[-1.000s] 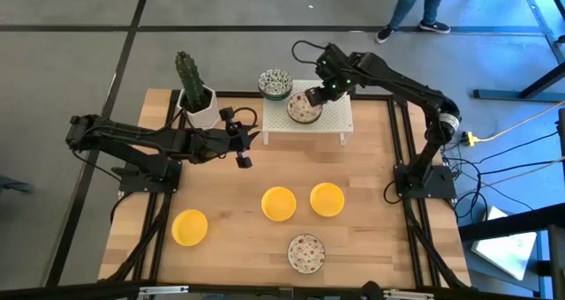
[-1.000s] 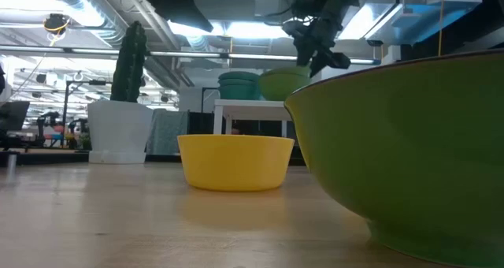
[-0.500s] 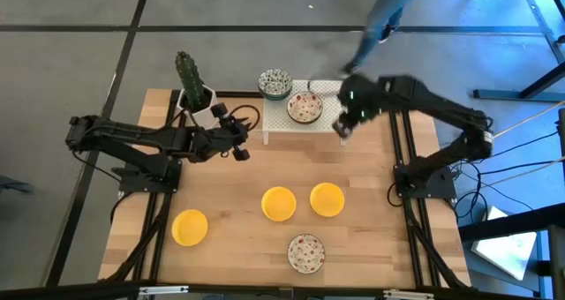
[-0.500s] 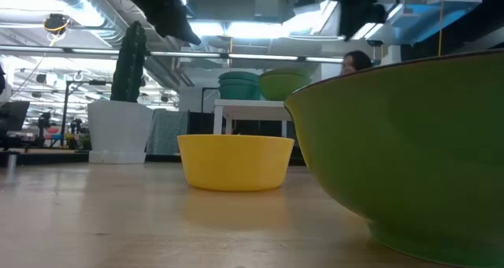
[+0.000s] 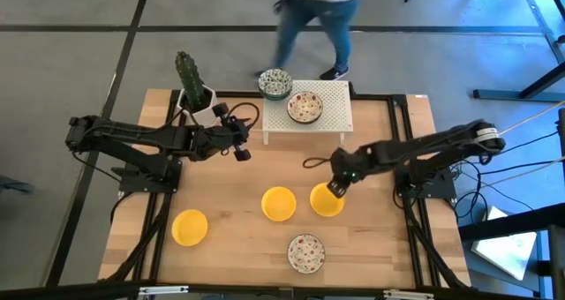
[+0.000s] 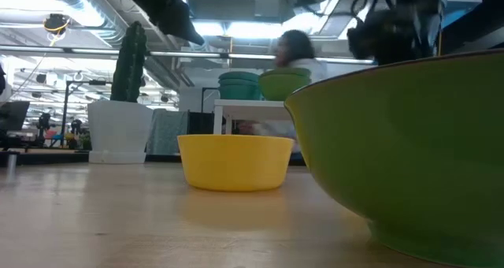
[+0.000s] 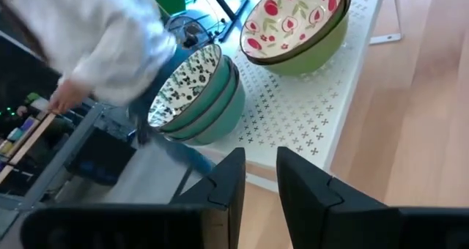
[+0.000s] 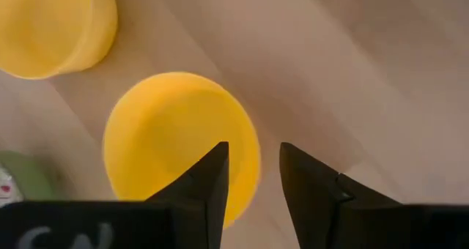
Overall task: Pick & Place Mini bowls
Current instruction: Put the right yellow bowl on the shelf
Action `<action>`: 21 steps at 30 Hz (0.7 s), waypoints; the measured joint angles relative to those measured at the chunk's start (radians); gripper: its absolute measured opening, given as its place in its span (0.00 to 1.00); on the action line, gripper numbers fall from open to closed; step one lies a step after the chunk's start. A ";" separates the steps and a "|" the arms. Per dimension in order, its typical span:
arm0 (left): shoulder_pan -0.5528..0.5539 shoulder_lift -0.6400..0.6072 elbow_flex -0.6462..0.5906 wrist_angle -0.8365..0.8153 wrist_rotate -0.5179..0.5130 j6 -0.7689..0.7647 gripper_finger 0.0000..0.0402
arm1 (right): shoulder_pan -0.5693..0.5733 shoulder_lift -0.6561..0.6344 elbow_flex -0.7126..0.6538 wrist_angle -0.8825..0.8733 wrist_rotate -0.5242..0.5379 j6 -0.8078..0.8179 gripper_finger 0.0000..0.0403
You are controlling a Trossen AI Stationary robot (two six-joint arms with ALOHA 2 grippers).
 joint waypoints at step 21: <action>0.000 0.000 0.000 0.021 0.085 -0.020 0.18 | 0.045 0.177 -0.106 0.194 -0.048 -0.058 0.11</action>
